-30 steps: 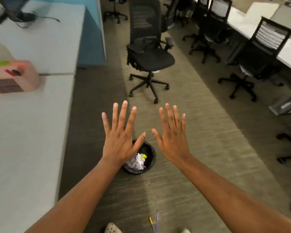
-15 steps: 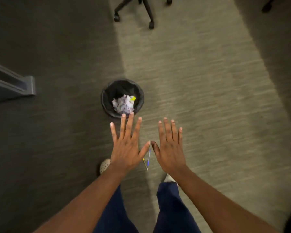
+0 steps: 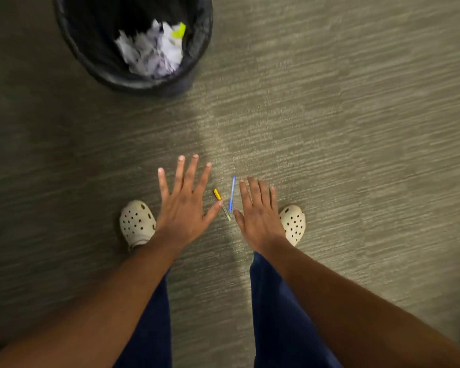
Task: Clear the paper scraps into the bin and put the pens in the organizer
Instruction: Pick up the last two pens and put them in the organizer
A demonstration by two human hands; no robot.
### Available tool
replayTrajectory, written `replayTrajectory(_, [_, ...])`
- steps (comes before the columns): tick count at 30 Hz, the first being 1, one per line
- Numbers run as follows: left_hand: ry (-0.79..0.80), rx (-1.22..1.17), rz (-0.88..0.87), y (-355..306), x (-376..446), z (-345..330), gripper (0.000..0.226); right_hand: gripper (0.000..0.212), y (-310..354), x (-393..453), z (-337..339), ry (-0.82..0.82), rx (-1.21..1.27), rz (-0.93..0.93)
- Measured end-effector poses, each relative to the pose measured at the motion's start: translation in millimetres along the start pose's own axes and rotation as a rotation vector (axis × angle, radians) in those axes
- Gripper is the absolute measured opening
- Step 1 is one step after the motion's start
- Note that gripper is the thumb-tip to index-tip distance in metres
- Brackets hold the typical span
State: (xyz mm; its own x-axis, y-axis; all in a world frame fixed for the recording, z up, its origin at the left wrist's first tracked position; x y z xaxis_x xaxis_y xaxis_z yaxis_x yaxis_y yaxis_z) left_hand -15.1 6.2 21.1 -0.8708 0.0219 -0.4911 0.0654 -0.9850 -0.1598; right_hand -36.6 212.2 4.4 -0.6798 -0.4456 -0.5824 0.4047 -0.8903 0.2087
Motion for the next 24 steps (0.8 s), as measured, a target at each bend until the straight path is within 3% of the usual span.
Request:
replayTrajectory(7, [0.125, -0.029, 0.026, 1, 18, -124, 0.093, 0.062, -36, 64, -118, 0.158, 0.115, -0.035])
replayTrajectory(12, [0.188, -0.058, 0.025, 2, 15, -157, 0.091, 0.042, -39, 125, -162, 0.209, 0.599, -0.557])
replayTrajectory(14, [0.197, -0.076, 0.017, 4, 12, -158, 0.090, 0.040, -33, 144, -168, 0.215, 0.684, -0.629])
replayTrajectory(20, [0.198, -0.228, 0.054, 10, 16, -143, 0.082, 0.024, -27, 165, -154, 0.221, 0.656, -0.590])
replayTrajectory(22, [0.171, -0.399, 0.100, 10, 21, -140, 0.065, 0.009, -29, 164, -146, 0.109, 0.747, -0.548])
replayTrajectory(24, [0.177, -0.731, 0.282, 9, 30, -140, 0.046, 0.001, -28, 158, -129, -0.038, 0.801, -0.458])
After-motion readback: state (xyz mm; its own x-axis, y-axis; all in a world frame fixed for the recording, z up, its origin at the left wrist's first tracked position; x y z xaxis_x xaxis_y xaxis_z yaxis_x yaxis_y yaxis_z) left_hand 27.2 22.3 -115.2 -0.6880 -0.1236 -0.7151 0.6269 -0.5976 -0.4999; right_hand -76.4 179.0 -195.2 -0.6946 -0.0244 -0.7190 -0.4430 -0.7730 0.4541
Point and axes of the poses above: each hand's wrist, its own x-axis towards the middle knuckle, its own z-axis out of the back of the hand, y = z × x, the point moved 2 cm from there along x, towards the middle knuckle, and after that the axes turned 3 degrees about y, right-handed, at the moved point
